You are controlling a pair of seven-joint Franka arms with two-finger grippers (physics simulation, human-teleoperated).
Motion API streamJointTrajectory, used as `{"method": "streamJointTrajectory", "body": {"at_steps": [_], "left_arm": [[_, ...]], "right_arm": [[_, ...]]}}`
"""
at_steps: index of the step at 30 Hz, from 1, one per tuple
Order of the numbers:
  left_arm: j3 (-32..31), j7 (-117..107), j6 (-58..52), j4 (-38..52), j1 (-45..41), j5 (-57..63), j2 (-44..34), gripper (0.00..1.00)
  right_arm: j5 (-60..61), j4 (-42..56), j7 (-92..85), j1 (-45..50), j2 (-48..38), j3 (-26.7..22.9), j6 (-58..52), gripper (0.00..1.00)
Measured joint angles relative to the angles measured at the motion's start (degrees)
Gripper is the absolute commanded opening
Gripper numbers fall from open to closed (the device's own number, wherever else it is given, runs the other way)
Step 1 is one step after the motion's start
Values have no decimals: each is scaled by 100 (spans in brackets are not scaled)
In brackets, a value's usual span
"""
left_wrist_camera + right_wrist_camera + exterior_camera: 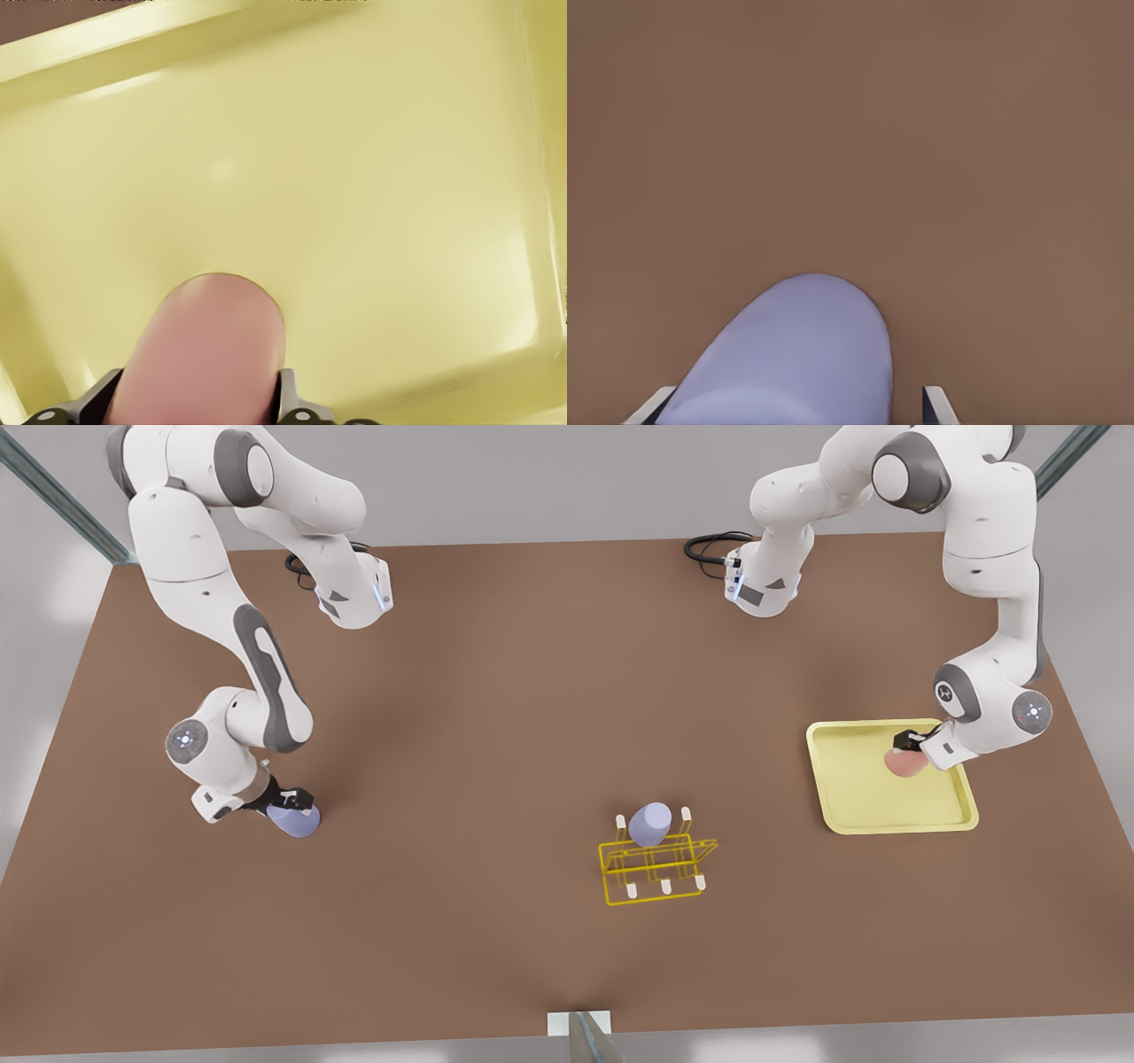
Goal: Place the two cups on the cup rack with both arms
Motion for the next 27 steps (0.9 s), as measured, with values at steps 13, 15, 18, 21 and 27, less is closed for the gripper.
{"method": "streamJointTrajectory", "body": {"at_steps": [13,15,18,21,27], "left_arm": [[-335,-431,-1338,1386,-756,-1,-339,86],[-749,-759,-2002,2496,-920,-6,-65,86],[-1858,-1475,-2724,3630,-1002,-1,463,86],[-2633,-2349,-3150,5173,-1115,-30,1462,86],[-2830,-3854,-2874,6078,-1423,-1010,2144,86]], "right_arm": [[6,-58,-45,3,61,42,159,90],[8,-60,-49,6,31,49,155,83],[15,-53,-59,7,13,78,153,83],[16,10,-68,-3,-42,165,149,83],[483,274,-75,-4,-239,896,82,83]]}}
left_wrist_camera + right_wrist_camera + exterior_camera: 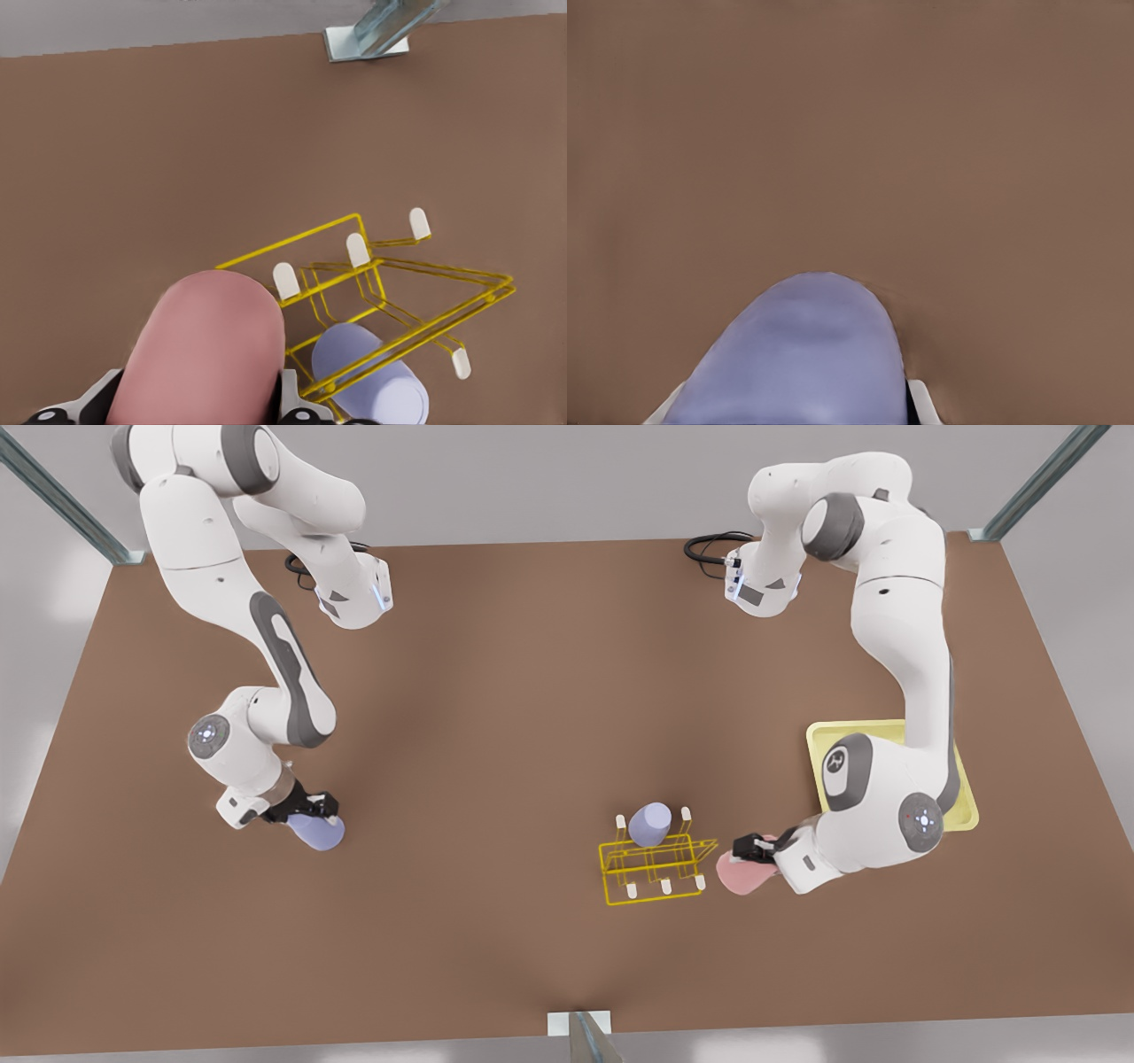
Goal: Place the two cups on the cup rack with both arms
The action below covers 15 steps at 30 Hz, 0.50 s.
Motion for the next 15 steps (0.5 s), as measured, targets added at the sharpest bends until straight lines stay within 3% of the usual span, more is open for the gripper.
{"method": "streamJointTrajectory", "body": {"at_steps": [4,14,15], "left_arm": [[-1,-764,465,208,-132,-248,155,86],[7,-2063,362,196,-288,-190,329,87],[7,-2157,319,181,-305,-181,343,91]], "right_arm": [[775,470,29,130,-14,563,-221,83],[2602,2674,76,1373,1000,640,-866,82],[2670,2952,79,1388,1163,636,-932,82]]}}
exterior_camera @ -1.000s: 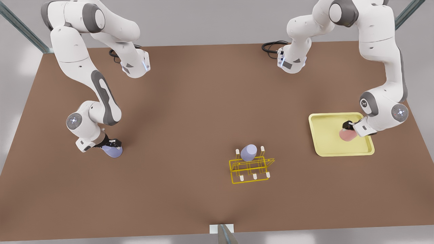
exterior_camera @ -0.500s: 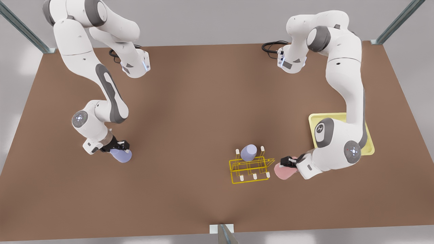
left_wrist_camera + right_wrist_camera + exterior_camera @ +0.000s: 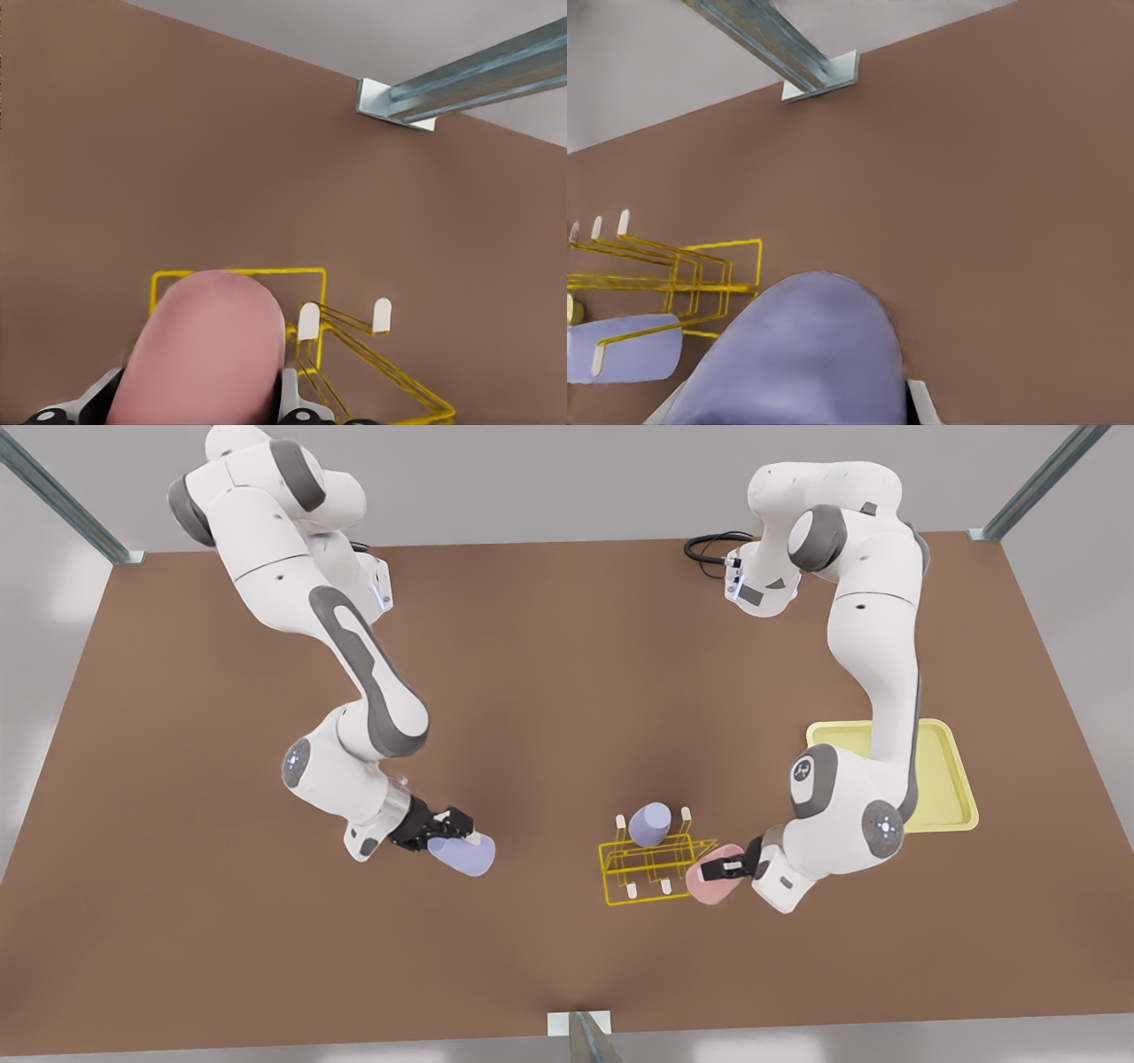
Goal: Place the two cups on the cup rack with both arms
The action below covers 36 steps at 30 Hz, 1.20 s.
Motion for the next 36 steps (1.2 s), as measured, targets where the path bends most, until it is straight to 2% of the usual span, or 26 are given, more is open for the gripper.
{"method": "streamJointTrajectory", "body": {"at_steps": [2,8,11,15,20,29,32,34,36], "left_arm": [[0,-171,-65,-12,-21,8,42,100],[-1,-587,-210,-13,-14,55,35,100],[20,-745,-811,73,113,466,-468,100],[0,-499,-2397,147,916,1292,-1383,100],[2,101,-3791,127,1500,1732,-1587,100],[-121,946,-4262,48,1829,2339,-1623,100],[-479,1111,-3760,-1893,1984,2281,-2932,100],[-673,1206,-3497,-2417,2058,2226,-3328,100],[-778,1282,-3362,-2536,2031,2196,-3435,100]], "right_arm": [[93,609,5,6,417,-4,-137,82],[255,2453,18,35,1680,4,-627,82],[351,3120,23,71,2093,55,-910,81],[440,3655,26,146,2498,231,-1137,81],[560,4129,28,180,2873,398,-1308,81],[688,4942,32,191,3385,663,-1502,81],[696,5138,33,257,3548,736,-1469,81],[697,5208,33,301,3625,815,-1408,81],[696,5288,34,328,3695,876,-1342,81]]}}
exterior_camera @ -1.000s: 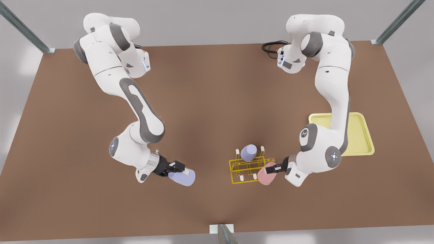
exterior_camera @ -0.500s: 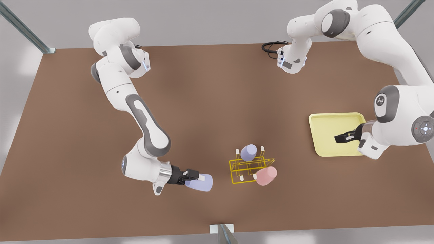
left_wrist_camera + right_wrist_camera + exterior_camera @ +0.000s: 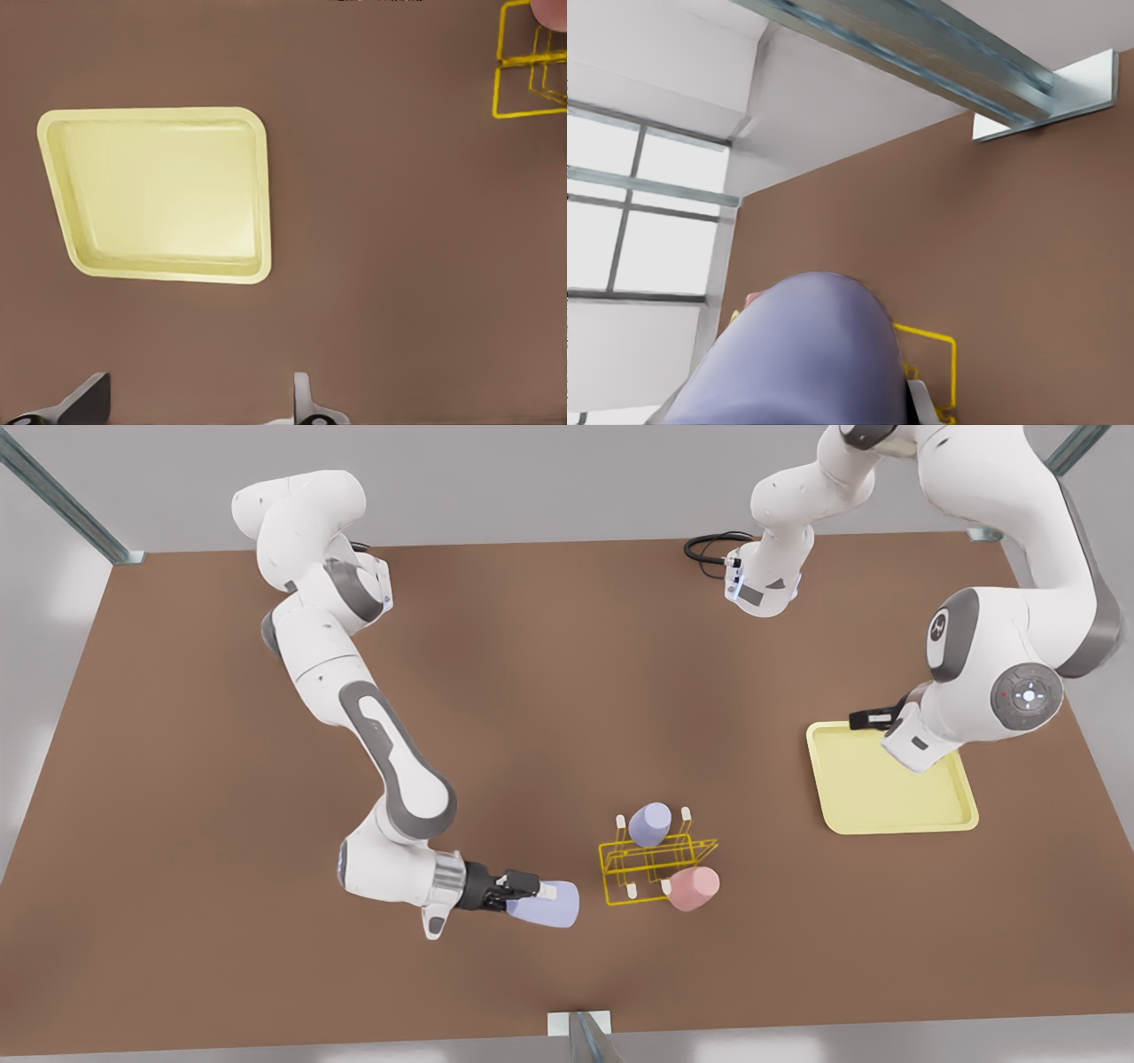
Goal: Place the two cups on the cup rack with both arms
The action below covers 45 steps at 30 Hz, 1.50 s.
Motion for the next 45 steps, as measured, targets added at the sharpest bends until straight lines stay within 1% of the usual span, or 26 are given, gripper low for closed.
{"method": "streamJointTrajectory", "body": {"at_steps": [2,3,4,6,11,22,40,41,42,45], "left_arm": [[1578,63,159,-353,-1464,-160,-399,100],[1986,92,223,-449,-1855,-262,-462,100],[2196,120,276,-488,-2042,-341,-431,100],[2358,171,327,-489,-2150,-447,-270,100],[2400,275,220,-164,-2181,-633,-45,100],[2401,422,100,-150,-2168,-720,-7,100],[2401,527,-11,-151,-2164,-729,19,100],[2401,530,-15,-151,-2164,-729,19,100],[2401,533,-18,-154,-2164,-729,19,100],[2401,542,-26,-151,-2167,-729,35,100]], "right_arm": [[6,58,0,44,41,25,76,81],[10,82,0,79,60,32,124,81],[14,99,0,119,74,35,175,81],[19,120,0,176,107,141,284,81],[24,185,-3,289,228,284,553,81],[26,180,-11,651,315,284,977,81],[16,229,-23,843,528,267,1135,81],[14,231,-23,847,529,267,1137,88],[5,231,-16,850,529,268,1138,100],[-11,232,2,853,529,275,1138,100]]}}
